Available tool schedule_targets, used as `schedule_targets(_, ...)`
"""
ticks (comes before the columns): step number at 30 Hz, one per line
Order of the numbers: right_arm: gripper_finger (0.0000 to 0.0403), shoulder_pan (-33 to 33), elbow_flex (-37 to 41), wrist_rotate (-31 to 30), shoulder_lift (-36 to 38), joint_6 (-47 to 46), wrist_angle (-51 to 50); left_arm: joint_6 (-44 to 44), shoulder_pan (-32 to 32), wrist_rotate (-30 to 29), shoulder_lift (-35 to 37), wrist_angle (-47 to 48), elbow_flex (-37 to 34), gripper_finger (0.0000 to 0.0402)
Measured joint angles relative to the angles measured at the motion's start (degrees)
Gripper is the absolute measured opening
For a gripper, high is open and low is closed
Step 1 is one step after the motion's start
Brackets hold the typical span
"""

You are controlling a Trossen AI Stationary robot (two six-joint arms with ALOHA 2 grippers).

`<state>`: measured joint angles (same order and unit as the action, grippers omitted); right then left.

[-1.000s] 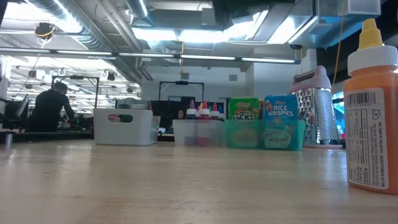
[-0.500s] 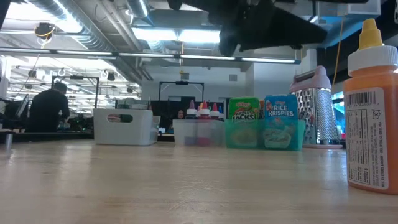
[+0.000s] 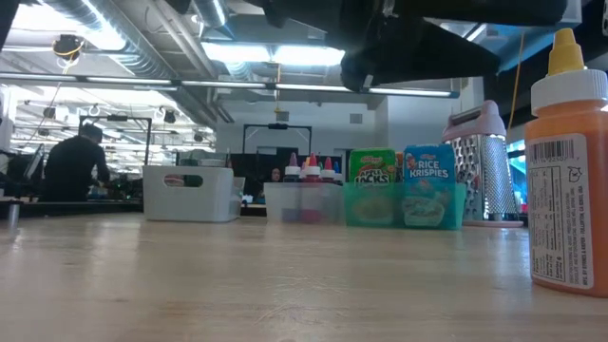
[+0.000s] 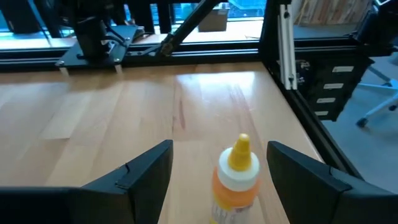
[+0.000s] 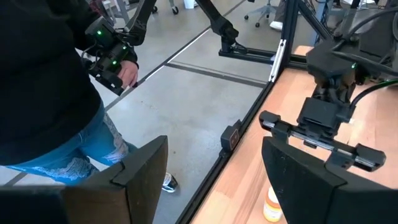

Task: Pick & Place Kitchen Items
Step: Put the yellow food coloring bottle into the transparent bin

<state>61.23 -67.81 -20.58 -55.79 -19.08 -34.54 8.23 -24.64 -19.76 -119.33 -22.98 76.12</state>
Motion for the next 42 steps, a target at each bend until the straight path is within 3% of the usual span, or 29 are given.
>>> schedule_targets(19, 0.0264, 0.0, 0.0, -0.9, 0.0, -0.2, -1.3, -4.4, 0.0, 2.6, -4.6, -3.0, 3.3, 0.0255)
schedule_targets(30, 0.0264, 0.0, 0.0, -0.9, -0.1, -1.7, -1.6, -0.2, 0.0, -1.1, -7.1, -2.9, 3.7, 0.0255)
schedule_targets(42, 0.0264, 0.0, 0.0, -1.5, -0.1, -1.5, -3.0, -0.3, 0.6, -1.0, -7.1, -2.8, 3.7, 0.0251)
